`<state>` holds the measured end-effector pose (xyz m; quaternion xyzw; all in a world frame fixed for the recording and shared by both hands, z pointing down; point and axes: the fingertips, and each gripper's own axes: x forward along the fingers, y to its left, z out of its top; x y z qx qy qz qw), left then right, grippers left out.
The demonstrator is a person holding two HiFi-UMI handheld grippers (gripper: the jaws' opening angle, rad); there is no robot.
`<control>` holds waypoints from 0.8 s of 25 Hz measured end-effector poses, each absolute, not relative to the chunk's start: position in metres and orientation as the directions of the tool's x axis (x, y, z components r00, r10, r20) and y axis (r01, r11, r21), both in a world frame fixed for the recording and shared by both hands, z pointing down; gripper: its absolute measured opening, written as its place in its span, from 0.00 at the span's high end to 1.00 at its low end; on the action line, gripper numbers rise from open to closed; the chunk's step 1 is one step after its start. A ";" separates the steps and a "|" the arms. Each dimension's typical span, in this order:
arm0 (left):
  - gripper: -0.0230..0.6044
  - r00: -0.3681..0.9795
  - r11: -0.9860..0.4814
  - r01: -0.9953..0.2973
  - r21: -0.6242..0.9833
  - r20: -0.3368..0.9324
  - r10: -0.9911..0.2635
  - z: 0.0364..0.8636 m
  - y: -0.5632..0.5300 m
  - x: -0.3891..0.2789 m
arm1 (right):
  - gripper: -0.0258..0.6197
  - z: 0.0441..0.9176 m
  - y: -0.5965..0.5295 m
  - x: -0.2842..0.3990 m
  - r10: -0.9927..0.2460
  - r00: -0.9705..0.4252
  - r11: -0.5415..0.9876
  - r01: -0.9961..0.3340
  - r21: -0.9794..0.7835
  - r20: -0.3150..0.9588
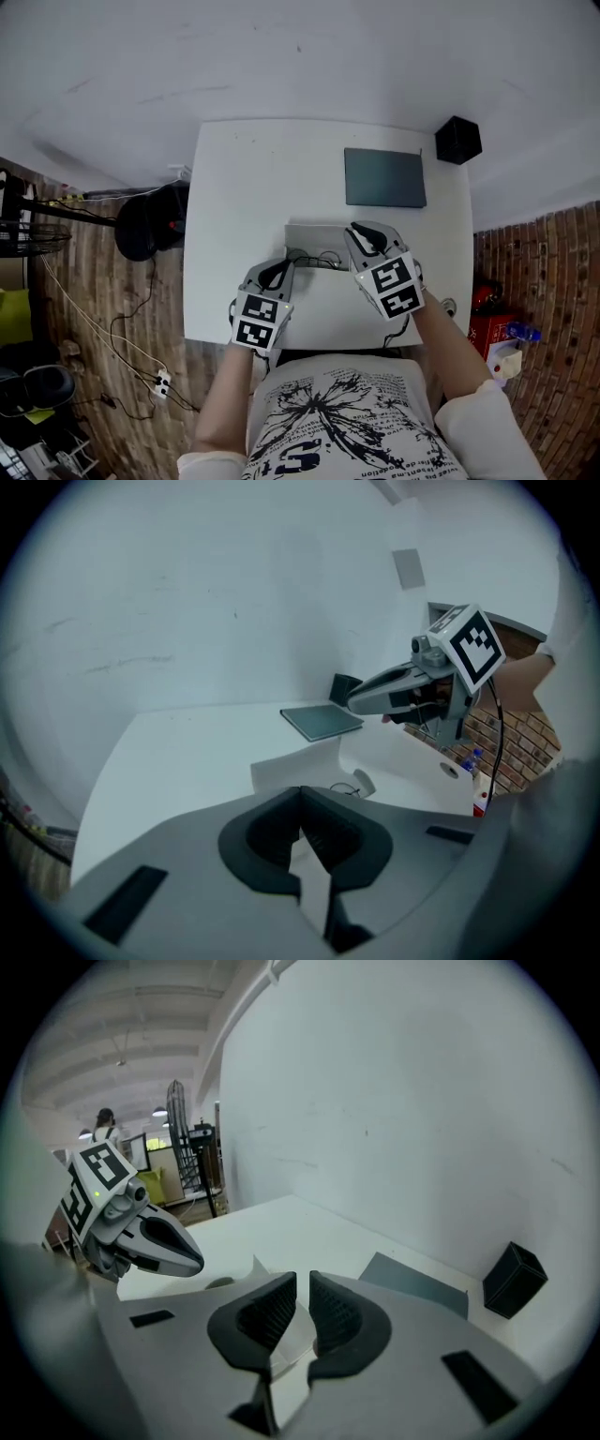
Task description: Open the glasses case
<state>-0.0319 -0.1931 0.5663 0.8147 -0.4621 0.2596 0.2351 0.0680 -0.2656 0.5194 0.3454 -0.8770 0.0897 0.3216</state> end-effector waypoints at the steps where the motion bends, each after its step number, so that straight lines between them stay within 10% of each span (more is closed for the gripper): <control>1: 0.94 0.441 -0.468 -0.874 0.134 0.626 -0.643 0.555 -0.196 -0.031 | 0.88 0.511 -0.264 0.071 -0.561 -0.560 0.737 -0.673 0.059 0.609; 20: 0.94 0.544 -0.573 -0.818 -0.042 0.263 -0.797 0.341 -0.212 -0.002 | 0.94 0.373 -0.229 0.132 -0.760 -0.596 0.617 -0.787 0.000 0.259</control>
